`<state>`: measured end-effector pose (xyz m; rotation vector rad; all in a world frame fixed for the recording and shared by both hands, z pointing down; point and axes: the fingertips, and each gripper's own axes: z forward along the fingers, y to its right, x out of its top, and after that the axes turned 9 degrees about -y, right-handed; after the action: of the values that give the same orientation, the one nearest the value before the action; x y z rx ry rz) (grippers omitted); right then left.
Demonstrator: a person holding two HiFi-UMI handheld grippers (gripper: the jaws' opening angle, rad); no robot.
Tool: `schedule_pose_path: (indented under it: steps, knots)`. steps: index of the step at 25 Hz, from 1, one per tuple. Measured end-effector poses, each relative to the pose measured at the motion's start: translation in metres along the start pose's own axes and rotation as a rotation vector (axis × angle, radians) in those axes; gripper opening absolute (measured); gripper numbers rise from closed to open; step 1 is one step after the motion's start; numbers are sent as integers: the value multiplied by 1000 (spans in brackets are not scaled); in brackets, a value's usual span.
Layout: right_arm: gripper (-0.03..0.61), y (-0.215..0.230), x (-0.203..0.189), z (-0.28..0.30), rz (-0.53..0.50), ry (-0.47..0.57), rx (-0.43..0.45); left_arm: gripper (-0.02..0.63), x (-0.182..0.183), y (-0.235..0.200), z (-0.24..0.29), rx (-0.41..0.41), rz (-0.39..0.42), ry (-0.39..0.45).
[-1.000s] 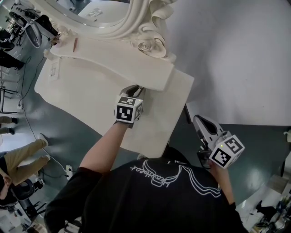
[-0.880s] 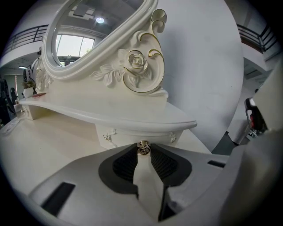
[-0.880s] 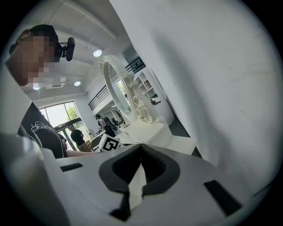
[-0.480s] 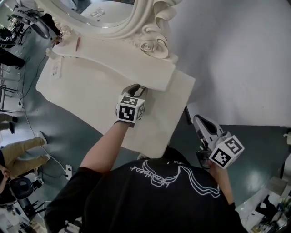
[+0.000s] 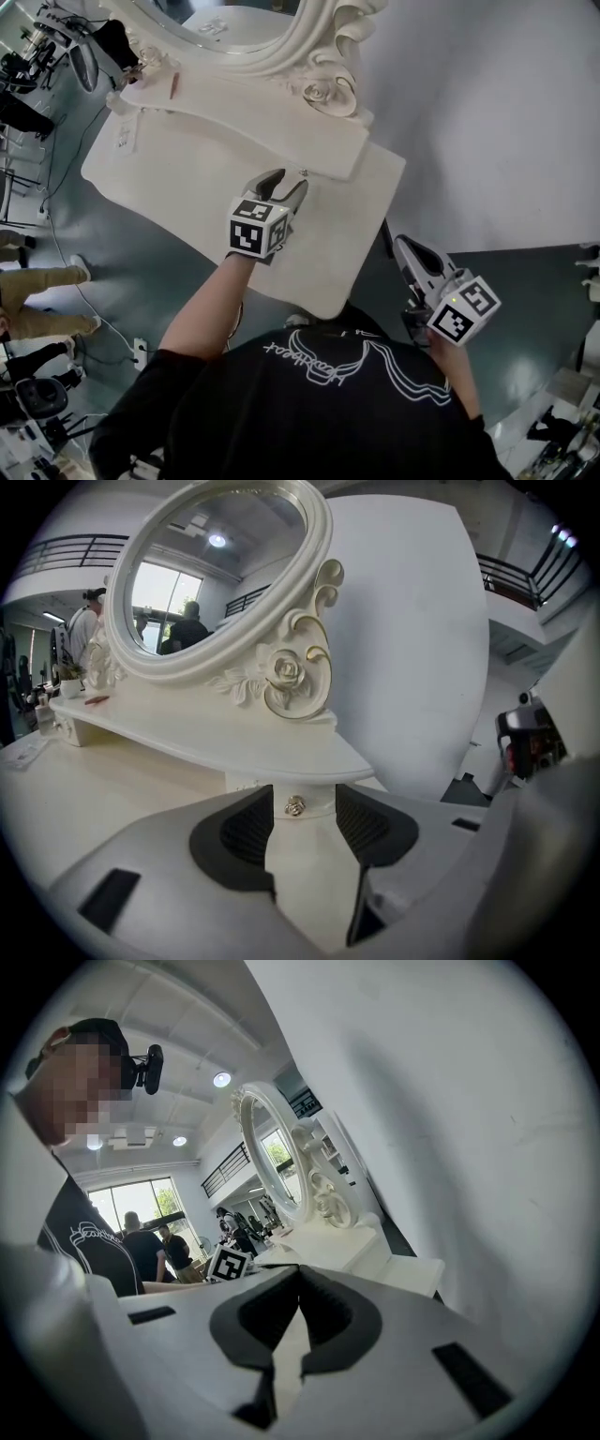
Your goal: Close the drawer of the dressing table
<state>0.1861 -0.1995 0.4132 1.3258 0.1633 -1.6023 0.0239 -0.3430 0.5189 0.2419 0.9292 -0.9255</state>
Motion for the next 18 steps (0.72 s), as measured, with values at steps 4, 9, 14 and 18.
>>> schedule_pose_path:
  steps: [4,9,14,18]
  knots:
    - [5,-24,1,-2,-20,19,19,202,15,27,-47,-86,-15,77]
    - [5,-61,1,-2,-32,54,69,86,24,63,-110,-213,-44,148]
    - [5,-93,0,-6,-74,76,93,12,25,94,-162,-286,-10,190]
    - [5,-112,-1,-9,-125,91,88,5,25,119,-198,-339,56,229]
